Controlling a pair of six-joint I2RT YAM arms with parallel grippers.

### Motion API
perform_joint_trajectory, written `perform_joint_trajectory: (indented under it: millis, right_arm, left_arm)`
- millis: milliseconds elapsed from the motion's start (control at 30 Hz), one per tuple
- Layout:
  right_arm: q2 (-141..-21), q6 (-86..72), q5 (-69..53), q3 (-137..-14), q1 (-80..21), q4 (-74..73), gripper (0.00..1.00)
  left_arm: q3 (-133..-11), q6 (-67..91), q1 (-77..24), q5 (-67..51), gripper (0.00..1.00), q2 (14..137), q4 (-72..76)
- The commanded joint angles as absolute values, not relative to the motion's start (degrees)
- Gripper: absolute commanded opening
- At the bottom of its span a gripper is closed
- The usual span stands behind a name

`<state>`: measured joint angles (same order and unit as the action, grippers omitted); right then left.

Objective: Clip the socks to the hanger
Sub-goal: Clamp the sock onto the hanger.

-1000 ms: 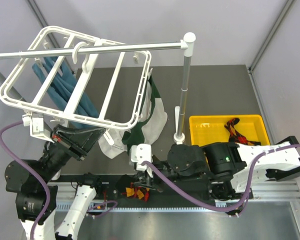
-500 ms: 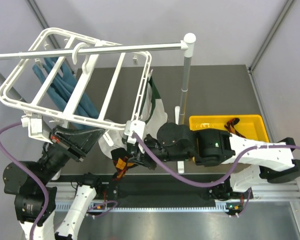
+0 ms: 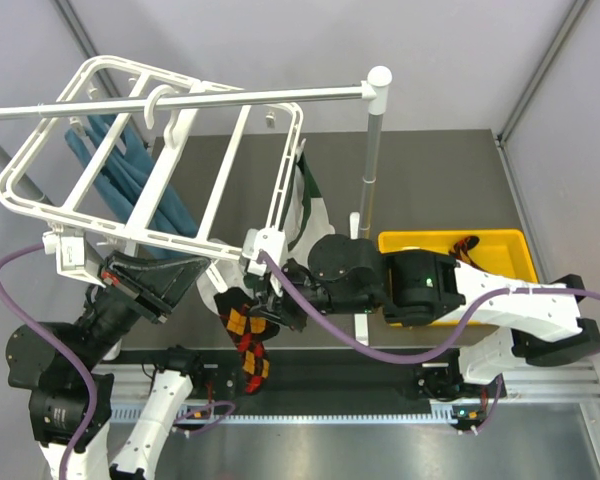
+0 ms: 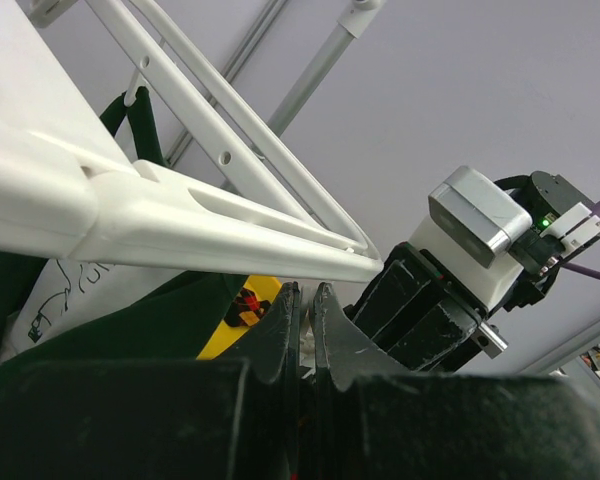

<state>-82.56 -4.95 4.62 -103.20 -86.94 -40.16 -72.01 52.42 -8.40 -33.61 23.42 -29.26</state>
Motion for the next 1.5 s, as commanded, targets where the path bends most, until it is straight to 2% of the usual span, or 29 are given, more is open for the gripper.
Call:
perform_joint_trajectory:
  millis: [0, 1100, 1167, 1200, 1333, 1433, 1467]
  right_arm:
    - [-83.0, -4.6, 4.0, -105.5, -86.4, -40.2, 0.00]
    - [-84.5, -5.4, 2.3, -109.3, -82.4, -37.8, 0.00]
    - [-84.4, -5.4, 2.4, -109.1, -82.5, -37.7, 0.00]
    - [-84.2, -5.7, 2.4, -108.8, -82.5, -37.4, 0.00]
    - [-82.4, -6.1, 1.6, -107.1, -82.5, -35.3, 0.00]
    - [-81.9, -6.5, 2.5, -106.4, -82.4, -34.8, 0.00]
    - [-81.7, -6.5, 2.6, -106.3, -82.3, -34.9, 0.00]
  left_arm:
    - [-72.9, 52.6, -8.2, -33.8, 0.00, 24.3, -29.5]
    - [-72.0, 52.2, -8.2, -33.8, 0.00, 23.7, -29.3]
    - [-72.0, 51.9, -8.3, -33.9, 0.11, 23.6, -29.4]
    - [-72.0, 51.8, -8.2, -33.9, 0.26, 23.6, -29.4]
    - [-72.0, 50.6, -8.2, -33.3, 0.45, 22.8, -29.5]
    - [-72.5, 49.8, -8.3, -33.1, 0.53, 22.5, -30.1]
    - [-72.9, 49.6, -8.2, -33.3, 0.64, 22.7, -30.3]
